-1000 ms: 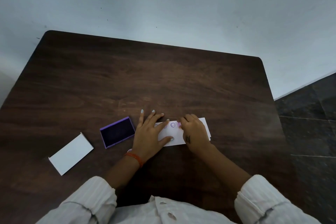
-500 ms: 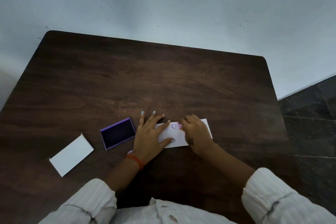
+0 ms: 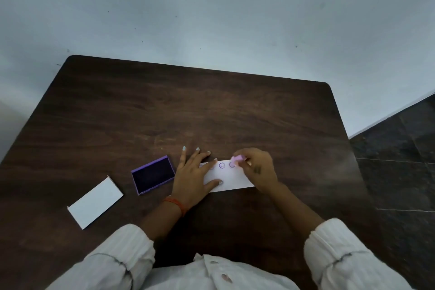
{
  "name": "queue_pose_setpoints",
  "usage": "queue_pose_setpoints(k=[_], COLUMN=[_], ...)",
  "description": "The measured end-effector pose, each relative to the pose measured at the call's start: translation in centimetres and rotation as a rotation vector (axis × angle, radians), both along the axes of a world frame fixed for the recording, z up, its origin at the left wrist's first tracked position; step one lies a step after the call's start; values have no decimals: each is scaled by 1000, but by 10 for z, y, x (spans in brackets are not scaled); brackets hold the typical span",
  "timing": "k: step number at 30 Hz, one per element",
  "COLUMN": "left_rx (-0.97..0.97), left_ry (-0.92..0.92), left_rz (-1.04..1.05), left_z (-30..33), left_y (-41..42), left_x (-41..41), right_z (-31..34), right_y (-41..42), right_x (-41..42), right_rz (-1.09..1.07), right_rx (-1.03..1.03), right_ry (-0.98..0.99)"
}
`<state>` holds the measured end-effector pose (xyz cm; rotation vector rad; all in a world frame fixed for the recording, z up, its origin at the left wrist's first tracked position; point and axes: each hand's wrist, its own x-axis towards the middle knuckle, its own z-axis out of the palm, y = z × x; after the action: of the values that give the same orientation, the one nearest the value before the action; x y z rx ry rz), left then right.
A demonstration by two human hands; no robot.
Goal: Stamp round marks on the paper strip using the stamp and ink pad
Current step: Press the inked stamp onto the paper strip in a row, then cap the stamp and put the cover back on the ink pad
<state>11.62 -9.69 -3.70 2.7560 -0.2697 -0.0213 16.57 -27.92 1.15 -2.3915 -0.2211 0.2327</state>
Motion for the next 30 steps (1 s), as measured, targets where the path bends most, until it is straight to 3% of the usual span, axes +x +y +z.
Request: queue_pose_setpoints(k=[2, 5, 7, 10, 17, 30], left_rx=[14, 6, 2, -76, -316, -350], left_ry=[0, -11, -13, -28, -87, 22], left_rz=[-1, 14, 26, 65, 261, 547], left_z=[0, 3, 7, 18, 38, 13], left_y=[0, -1, -1, 3, 25, 36], left_x=[-1, -2, -3, -4, -45, -112], right_z=[2, 8, 14, 19, 20, 3], right_y=[-7, -16, -18, -15, 6, 35], right_x=[-7, -17, -25, -41, -81, -104], right_rz=[-300, -579, -667, -686, -666, -633], right_rx=[272, 773, 1083, 1302, 1487, 1424], right_ry=[96, 355, 528, 671, 886, 1061])
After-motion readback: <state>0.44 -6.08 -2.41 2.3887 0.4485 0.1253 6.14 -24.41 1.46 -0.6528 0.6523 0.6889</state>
